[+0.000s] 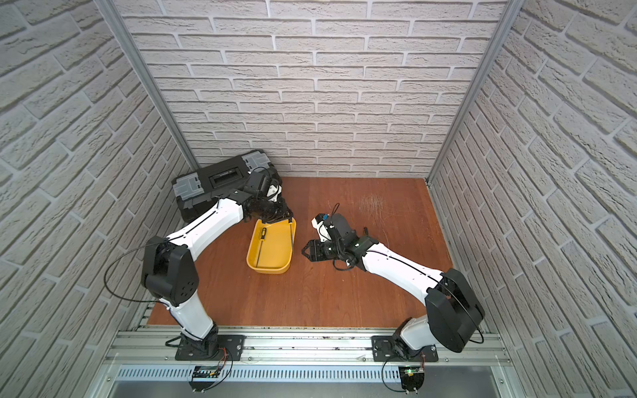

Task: Take the file tool out of the storage box
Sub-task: Pick up the file tool from the storage box.

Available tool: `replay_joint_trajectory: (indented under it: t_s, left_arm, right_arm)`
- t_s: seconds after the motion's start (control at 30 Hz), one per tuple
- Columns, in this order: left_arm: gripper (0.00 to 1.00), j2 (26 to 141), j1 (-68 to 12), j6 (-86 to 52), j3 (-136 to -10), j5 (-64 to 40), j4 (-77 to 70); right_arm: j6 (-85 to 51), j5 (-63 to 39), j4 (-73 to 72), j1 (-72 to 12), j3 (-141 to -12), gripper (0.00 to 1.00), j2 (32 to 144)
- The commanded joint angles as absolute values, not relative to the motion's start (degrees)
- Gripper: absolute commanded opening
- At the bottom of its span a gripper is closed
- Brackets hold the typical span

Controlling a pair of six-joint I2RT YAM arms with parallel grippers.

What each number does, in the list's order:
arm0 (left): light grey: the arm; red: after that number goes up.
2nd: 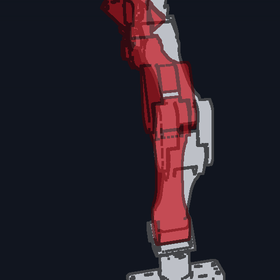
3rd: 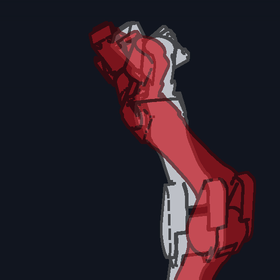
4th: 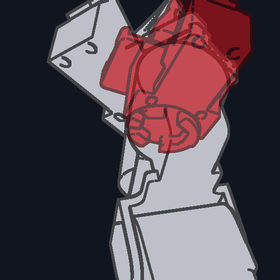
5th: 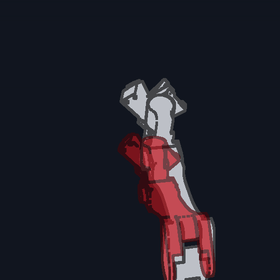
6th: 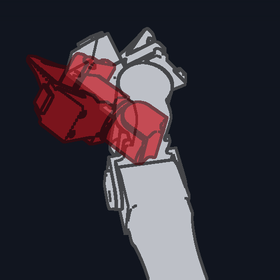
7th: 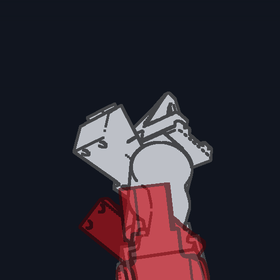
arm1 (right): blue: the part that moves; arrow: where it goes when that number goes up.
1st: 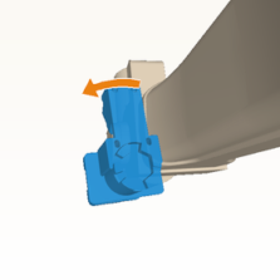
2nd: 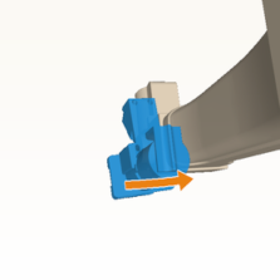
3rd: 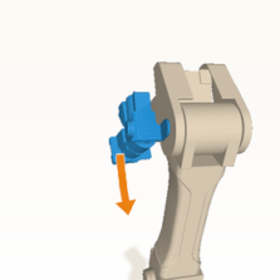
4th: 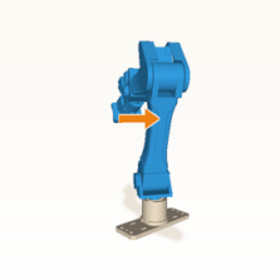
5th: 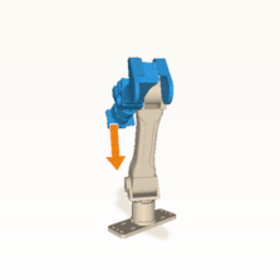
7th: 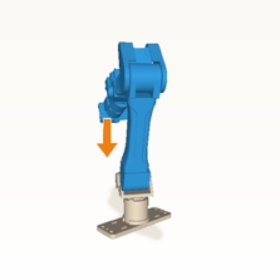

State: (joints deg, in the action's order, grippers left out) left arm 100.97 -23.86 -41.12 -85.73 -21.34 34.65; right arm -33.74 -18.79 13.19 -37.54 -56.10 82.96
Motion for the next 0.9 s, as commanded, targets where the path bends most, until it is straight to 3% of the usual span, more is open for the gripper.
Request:
replay_joint_trajectory:
  t_s: [0.0,0.67,0.87]
  left_arm:
    - [0.19,98.71,-24.37,-42.22,-84.95,-23.31,31.93]
    - [0.19,97.22,-25.32,-44.19,-85.78,-25.44,30.76]
    - [0.19,97.38,-25.32,-44.16,-85.78,-26.01,30.67]
  right_arm:
    - [-34.97,-20.82,8.5,-38.12,-57.98,0.45,83.44]
    - [-34.63,-22.38,7.63,-38.41,-62.79,0.26,89.12]
    - [-34.54,-22.72,8.04,-38.44,-63.54,0.14,89.82]
